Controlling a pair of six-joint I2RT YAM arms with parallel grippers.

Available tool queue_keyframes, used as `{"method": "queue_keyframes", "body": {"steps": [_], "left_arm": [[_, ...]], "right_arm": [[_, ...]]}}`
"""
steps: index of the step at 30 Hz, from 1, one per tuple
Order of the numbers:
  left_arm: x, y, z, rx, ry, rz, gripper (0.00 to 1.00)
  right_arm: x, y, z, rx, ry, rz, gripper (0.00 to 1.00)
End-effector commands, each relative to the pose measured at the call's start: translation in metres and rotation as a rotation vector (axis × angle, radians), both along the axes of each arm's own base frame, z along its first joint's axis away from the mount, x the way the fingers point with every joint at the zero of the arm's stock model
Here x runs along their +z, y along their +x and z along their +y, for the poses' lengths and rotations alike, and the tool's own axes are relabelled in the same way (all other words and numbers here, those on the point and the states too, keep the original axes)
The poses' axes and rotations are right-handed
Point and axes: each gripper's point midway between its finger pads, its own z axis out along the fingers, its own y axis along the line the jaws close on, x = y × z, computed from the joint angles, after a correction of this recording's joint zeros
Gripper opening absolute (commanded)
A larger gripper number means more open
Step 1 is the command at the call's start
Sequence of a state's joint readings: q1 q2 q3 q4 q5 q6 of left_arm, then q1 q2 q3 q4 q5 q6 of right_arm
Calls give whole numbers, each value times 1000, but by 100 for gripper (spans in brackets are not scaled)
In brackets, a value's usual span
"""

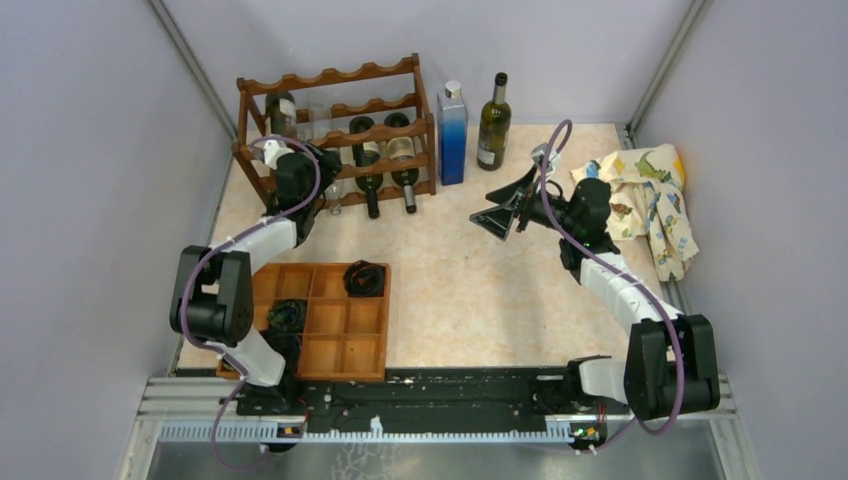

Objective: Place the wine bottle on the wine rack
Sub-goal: Place the wine bottle in the wine rack.

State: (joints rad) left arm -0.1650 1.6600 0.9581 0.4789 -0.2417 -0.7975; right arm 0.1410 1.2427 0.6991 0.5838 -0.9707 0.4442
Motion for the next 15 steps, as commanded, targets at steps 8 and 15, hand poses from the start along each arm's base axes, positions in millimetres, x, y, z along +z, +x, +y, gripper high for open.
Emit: {"method": "queue_keyframes", "body": {"steps": [8, 15], "left_arm": [[-6, -19, 18, 104, -64, 91, 77], [-5, -32, 14, 99, -118, 148, 77]], "right_arm": [[18, -5, -1, 10, -1, -103, 98], [16, -7, -1, 23, -16, -120, 98]]}}
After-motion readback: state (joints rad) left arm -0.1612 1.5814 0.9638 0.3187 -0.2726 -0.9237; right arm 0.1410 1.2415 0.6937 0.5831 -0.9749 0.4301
